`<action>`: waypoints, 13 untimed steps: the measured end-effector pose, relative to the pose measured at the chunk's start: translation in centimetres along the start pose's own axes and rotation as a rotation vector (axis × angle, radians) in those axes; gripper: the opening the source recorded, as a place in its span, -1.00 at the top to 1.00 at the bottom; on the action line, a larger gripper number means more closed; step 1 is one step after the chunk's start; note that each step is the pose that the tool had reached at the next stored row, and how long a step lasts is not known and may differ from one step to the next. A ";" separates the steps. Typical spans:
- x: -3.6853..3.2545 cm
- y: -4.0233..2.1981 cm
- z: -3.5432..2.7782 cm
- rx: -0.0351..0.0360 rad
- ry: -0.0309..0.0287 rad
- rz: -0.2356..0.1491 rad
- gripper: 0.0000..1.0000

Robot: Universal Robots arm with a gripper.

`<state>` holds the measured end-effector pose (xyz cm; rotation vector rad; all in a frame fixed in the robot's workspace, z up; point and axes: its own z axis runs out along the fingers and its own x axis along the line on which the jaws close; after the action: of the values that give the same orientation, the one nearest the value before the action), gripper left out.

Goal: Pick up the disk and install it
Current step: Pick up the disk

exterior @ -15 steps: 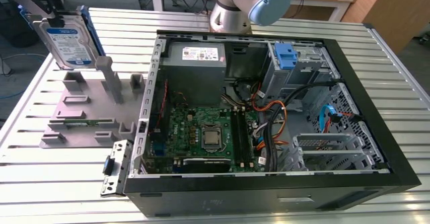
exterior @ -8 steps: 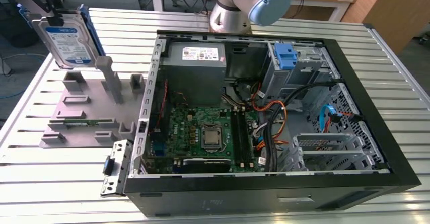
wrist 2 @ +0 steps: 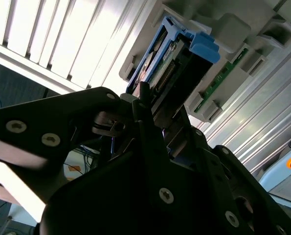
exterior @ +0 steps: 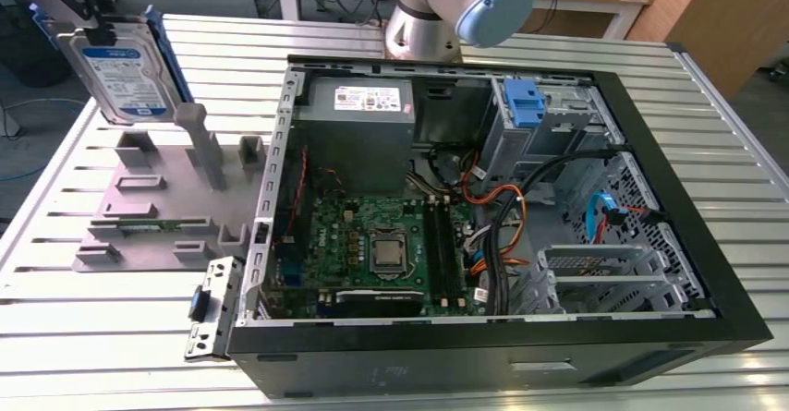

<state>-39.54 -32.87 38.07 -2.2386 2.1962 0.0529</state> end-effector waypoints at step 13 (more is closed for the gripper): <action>-0.01 0.01 -0.33 0.0001 0.0000 0.000 0.30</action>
<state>-39.54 -32.87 38.41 -2.2385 2.1962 0.0529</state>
